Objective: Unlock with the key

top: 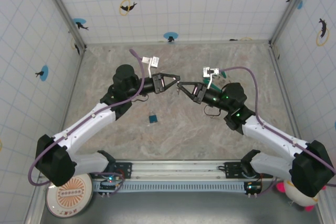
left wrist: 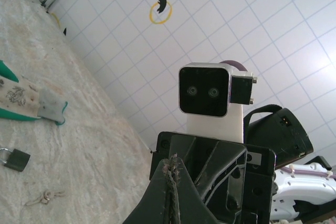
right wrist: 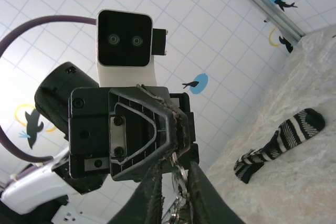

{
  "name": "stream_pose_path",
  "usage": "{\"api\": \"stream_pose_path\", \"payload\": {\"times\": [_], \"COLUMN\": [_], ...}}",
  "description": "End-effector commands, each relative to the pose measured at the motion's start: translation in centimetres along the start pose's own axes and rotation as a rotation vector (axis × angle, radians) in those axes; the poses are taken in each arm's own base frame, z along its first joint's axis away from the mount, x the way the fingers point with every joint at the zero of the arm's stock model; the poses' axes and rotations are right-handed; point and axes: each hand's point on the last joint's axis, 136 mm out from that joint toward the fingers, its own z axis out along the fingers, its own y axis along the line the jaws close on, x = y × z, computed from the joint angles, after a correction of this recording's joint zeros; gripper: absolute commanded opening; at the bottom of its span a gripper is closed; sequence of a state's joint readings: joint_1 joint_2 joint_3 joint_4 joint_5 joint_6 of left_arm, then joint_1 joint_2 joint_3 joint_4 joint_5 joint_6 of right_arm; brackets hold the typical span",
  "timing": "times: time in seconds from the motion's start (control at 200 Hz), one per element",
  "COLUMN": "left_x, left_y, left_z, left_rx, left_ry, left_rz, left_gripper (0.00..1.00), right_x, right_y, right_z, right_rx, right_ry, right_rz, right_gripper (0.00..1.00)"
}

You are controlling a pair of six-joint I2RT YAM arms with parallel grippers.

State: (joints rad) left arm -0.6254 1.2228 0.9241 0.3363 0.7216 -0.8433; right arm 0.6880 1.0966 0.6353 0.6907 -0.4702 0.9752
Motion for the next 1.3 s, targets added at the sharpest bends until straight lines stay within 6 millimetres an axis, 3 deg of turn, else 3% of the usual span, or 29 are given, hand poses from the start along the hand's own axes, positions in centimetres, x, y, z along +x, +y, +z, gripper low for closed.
{"api": "stream_pose_path", "payload": {"times": [0.0, 0.1, 0.29, 0.335, 0.37, 0.55, 0.726, 0.866, 1.111, 1.296], "left_x": [-0.7, -0.6, -0.7, -0.6, -0.7, -0.6, -0.2, 1.3, 6.4, 8.7], "left_y": [-0.6, -0.7, -0.9, -0.8, -0.7, 0.6, 5.8, 9.7, 17.0, 19.6], "left_z": [-0.4, -0.4, -0.5, -0.5, -0.6, -1.5, -3.8, -5.6, -8.2, -8.9], "left_rx": [0.015, 0.017, 0.024, 0.023, 0.020, -0.035, -0.310, -0.497, -0.855, -0.949], "left_ry": [-0.032, -0.030, -0.030, -0.030, -0.034, -0.055, -0.104, -0.110, 0.051, 0.089], "left_rz": [0.018, 0.018, 0.024, 0.021, 0.018, 0.000, -0.037, -0.084, -0.281, -0.371], "left_gripper": [0.00, 0.00, 0.00, 0.21, 0.30, 0.41, 0.72, 0.85, 0.82, 0.77], "right_x": [-0.8, -0.9, -0.7, -0.8, -0.8, -1.3, -1.4, -0.7, 0.5, 2.1], "right_y": [1.7, 1.4, 1.1, 1.0, 0.8, -0.2, -2.4, -4.3, -7.0, -8.6], "right_z": [0.2, 0.0, -0.1, -0.2, -0.3, -1.2, -2.7, -3.9, -5.2, -5.1], "right_rx": [-0.050, -0.040, -0.020, -0.011, 0.001, 0.062, 0.183, 0.284, 0.411, 0.449], "right_ry": [-0.018, -0.022, -0.015, -0.016, -0.017, -0.028, -0.043, -0.035, -0.013, 0.027], "right_rz": [-0.046, -0.050, -0.067, -0.072, -0.080, -0.104, -0.130, -0.162, -0.205, -0.204], "right_gripper": [0.10, 0.00, 0.00, 0.00, 0.00, 0.00, 0.00, 0.00, 0.00, 0.00]}}
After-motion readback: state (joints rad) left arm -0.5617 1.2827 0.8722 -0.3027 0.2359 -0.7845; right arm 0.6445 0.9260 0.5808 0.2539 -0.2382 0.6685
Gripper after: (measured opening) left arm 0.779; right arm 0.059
